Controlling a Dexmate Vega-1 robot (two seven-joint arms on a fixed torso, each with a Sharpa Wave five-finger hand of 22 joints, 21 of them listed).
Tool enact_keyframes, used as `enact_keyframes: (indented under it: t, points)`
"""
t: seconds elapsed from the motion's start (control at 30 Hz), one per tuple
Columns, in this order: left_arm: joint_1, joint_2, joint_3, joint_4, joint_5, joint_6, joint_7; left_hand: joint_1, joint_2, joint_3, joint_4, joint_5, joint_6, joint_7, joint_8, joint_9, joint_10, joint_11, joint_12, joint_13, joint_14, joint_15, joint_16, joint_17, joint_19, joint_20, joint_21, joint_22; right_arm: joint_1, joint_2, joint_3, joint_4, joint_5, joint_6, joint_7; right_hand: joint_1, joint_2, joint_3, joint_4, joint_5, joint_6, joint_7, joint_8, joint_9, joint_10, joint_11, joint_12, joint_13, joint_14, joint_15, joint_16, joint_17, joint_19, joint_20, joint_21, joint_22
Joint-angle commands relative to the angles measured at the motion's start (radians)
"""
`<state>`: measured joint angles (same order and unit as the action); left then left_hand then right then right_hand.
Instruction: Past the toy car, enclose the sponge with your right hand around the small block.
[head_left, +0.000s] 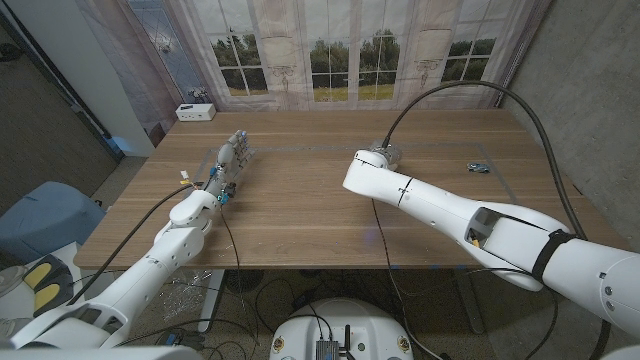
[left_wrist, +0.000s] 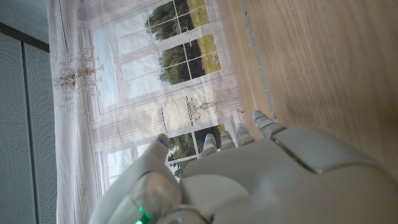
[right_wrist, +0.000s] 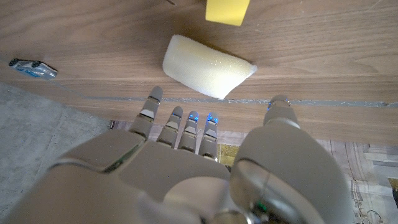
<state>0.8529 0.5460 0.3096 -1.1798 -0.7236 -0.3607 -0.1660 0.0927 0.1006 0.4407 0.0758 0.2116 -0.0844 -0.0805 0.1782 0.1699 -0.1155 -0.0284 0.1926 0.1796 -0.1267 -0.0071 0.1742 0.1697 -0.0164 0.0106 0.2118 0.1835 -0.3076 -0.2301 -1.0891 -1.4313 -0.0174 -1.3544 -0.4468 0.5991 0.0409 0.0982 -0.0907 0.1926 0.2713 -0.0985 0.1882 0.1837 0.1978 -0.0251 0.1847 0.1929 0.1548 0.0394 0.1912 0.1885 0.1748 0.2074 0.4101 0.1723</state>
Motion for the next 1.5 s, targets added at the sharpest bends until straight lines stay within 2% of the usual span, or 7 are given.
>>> enact_keyframes:
  t: [0.03, 0.3, 0.7, 0.9, 1.23, 1.4, 1.5]
  points:
    - [-0.010, -0.003, 0.001, 0.017, -0.001, 0.002, -0.004, 0.011, -0.002, 0.005, -0.005, 0.004, -0.002, -0.005, 0.001, 0.003, -0.009, 0.003, 0.005, 0.003, -0.009, -0.002, 0.004, 0.002, -0.004, 0.007, 0.001, 0.005, 0.037, 0.054, -0.014, 0.116, 0.027, 0.006, 0.002, 0.006, -0.009, -0.005, -0.006, 0.006, -0.002, -0.007, 0.000, 0.005, -0.006, -0.001, 0.000, 0.005, -0.004, -0.005, 0.003, 0.003, 0.001, 0.003, -0.006, 0.003]
    - [-0.013, -0.001, 0.002, 0.019, 0.001, 0.004, -0.004, 0.012, -0.003, 0.005, -0.007, 0.003, -0.003, -0.006, 0.001, 0.003, -0.010, 0.003, 0.005, 0.003, -0.009, -0.001, 0.004, 0.002, -0.004, 0.008, 0.001, 0.005, 0.065, 0.087, -0.020, 0.199, 0.048, 0.010, 0.022, 0.012, -0.007, -0.004, -0.009, 0.009, -0.003, -0.011, 0.001, 0.006, -0.011, 0.000, 0.000, 0.005, -0.008, -0.006, 0.003, 0.002, 0.007, 0.003, -0.009, 0.003]
    - [-0.015, -0.001, 0.002, 0.019, 0.002, 0.005, -0.004, 0.013, -0.005, 0.004, -0.009, 0.003, -0.004, -0.008, 0.001, 0.003, -0.011, 0.003, 0.005, 0.003, -0.011, -0.001, 0.004, 0.002, -0.006, 0.009, 0.000, 0.005, 0.076, 0.133, 0.010, 0.287, 0.069, 0.010, 0.011, 0.027, -0.003, -0.002, -0.018, 0.017, 0.019, -0.076, 0.009, 0.005, -0.026, -0.002, 0.004, 0.005, -0.018, 0.002, 0.005, 0.001, 0.019, 0.005, -0.020, 0.004]
    - [-0.016, -0.003, 0.003, 0.021, 0.003, 0.003, -0.004, 0.014, -0.006, 0.004, -0.011, 0.002, -0.004, -0.008, 0.001, 0.003, -0.012, 0.003, 0.005, 0.004, -0.011, -0.002, 0.004, 0.002, -0.007, 0.008, 0.000, 0.005, 0.079, 0.135, 0.020, 0.297, 0.081, 0.012, 0.015, 0.065, 0.031, 0.018, -0.031, 0.025, 0.061, -0.112, 0.018, 0.004, -0.022, -0.013, 0.010, 0.004, -0.010, -0.010, 0.012, 0.001, 0.052, 0.000, -0.024, 0.004]
    - [-0.019, -0.004, 0.004, 0.022, 0.005, 0.002, -0.003, 0.015, -0.006, 0.004, -0.012, 0.002, -0.004, -0.009, 0.001, 0.003, -0.012, 0.003, 0.005, 0.004, -0.012, -0.002, 0.004, 0.002, -0.007, 0.009, 0.000, 0.005, 0.074, 0.094, 0.030, 0.240, 0.112, 0.019, 0.047, 0.032, 0.021, -0.002, -0.015, 0.018, 0.059, -0.102, 0.011, 0.004, -0.023, -0.003, 0.011, 0.004, 0.001, -0.001, 0.020, 0.006, 0.072, 0.003, -0.030, 0.004]
    - [-0.021, -0.003, 0.005, 0.021, 0.005, 0.005, -0.005, 0.015, -0.006, 0.004, -0.012, 0.002, -0.004, -0.009, 0.002, 0.003, -0.012, 0.000, 0.005, 0.004, -0.011, -0.001, 0.004, 0.002, -0.007, 0.009, 0.000, 0.005, 0.064, 0.068, 0.044, 0.198, 0.127, 0.027, 0.057, -0.021, 0.005, -0.030, 0.008, 0.010, -0.003, -0.061, -0.010, 0.004, -0.059, 0.009, 0.003, 0.005, -0.024, 0.016, 0.013, 0.010, 0.059, 0.007, -0.053, 0.005]
    - [-0.020, -0.003, 0.005, 0.019, 0.007, 0.006, -0.001, 0.015, -0.006, 0.004, -0.013, 0.002, -0.004, -0.009, 0.002, 0.003, -0.012, 0.001, 0.005, 0.004, -0.011, -0.001, 0.004, 0.002, -0.007, 0.010, 0.000, 0.005, 0.056, 0.057, 0.057, 0.174, 0.135, 0.024, 0.056, -0.031, 0.001, -0.036, 0.012, 0.010, 0.002, -0.063, -0.006, 0.004, -0.058, 0.015, 0.006, 0.005, -0.022, 0.019, 0.014, 0.010, 0.057, 0.007, -0.057, 0.005]
